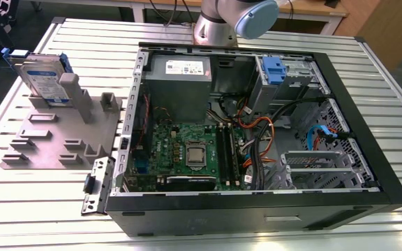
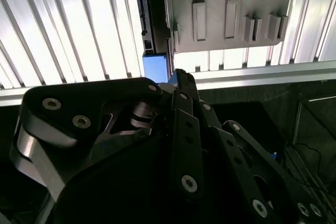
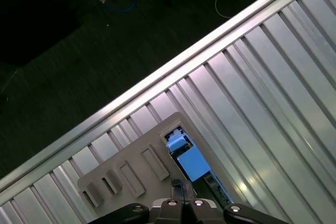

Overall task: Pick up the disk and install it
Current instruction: 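Pick up the disk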

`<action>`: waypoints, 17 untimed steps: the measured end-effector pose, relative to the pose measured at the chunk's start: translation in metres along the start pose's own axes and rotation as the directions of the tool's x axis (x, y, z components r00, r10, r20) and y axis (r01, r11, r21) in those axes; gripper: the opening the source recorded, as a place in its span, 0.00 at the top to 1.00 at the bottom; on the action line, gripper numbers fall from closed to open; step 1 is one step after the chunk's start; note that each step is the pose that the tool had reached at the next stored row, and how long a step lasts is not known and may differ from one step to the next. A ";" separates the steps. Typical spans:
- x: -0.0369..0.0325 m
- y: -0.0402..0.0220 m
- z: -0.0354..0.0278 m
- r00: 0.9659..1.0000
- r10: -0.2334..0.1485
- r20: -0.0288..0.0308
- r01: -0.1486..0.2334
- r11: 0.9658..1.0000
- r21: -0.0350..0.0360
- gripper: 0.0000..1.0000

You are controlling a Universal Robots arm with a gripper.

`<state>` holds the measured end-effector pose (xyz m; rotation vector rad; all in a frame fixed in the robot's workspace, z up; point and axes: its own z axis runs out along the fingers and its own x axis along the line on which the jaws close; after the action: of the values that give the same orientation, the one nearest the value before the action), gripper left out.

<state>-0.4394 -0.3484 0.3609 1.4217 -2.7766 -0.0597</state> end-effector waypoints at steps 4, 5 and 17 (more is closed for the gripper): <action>0.0000 0.0000 0.0000 1.000 -0.014 -0.001 0.014 1.000 0.000 0.89; 0.0000 0.0000 0.0000 1.000 -0.017 -0.001 0.017 1.000 0.000 0.89; 0.0000 0.0000 0.0000 0.998 -0.057 -0.003 0.057 0.998 0.000 0.89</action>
<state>-0.4394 -0.3484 0.3610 1.4998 -2.7339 -0.0587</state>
